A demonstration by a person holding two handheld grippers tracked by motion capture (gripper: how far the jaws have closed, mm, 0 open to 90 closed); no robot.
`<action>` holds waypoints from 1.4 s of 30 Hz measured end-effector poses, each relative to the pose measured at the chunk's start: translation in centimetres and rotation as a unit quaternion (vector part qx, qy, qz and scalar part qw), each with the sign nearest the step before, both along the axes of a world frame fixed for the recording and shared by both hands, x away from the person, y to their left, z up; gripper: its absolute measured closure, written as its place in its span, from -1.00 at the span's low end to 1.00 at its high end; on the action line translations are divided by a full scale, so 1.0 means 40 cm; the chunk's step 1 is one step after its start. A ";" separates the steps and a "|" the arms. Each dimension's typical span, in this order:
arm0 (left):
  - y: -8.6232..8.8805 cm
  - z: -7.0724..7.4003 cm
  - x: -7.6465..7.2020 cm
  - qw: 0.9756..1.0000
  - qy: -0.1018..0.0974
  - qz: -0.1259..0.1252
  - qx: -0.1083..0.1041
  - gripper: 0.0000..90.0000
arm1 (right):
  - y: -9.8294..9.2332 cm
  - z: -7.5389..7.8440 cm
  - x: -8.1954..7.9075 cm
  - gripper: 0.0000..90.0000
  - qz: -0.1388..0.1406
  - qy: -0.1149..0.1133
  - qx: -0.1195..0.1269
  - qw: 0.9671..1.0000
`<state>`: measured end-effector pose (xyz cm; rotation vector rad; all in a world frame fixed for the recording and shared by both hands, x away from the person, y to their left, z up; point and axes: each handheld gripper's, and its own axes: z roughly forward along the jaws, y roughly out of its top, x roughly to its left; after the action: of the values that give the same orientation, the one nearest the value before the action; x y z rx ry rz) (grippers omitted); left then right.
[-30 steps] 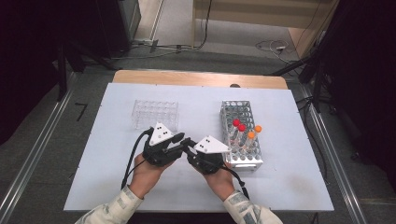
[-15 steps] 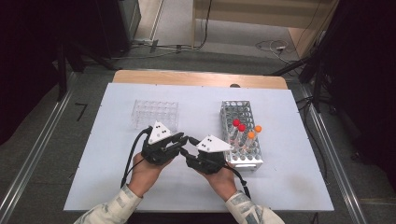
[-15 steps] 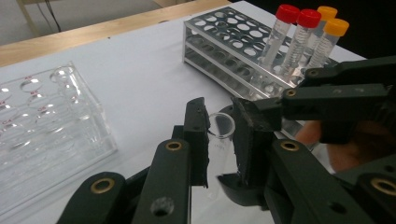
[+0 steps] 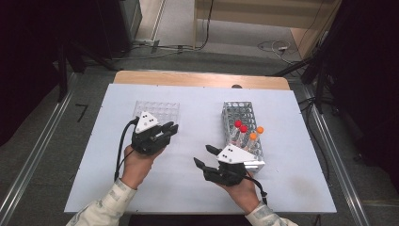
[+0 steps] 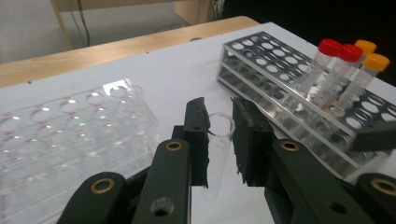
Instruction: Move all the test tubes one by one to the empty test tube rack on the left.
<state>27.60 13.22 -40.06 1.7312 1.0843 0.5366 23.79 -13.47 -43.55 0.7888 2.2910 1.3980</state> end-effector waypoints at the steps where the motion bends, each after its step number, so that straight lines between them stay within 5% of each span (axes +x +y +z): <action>1: 0.008 0.005 0.005 1.000 0.000 0.003 -0.004 0.70 | -0.009 0.001 -0.004 -0.12 -0.002 0.000 0.001 1.000; 16: 0.049 0.054 0.075 0.999 -0.017 0.051 0.002 0.70 | -0.101 0.008 -0.024 -0.12 -0.027 0.001 0.014 1.000; 42: 0.036 0.042 0.143 0.995 -0.032 0.091 0.028 0.70 | -0.129 0.016 -0.029 -0.12 -0.036 -0.001 0.028 0.999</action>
<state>33.31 14.66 -38.38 1.6606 1.1987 0.7371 22.65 -18.63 -42.89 0.8771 2.2087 1.4354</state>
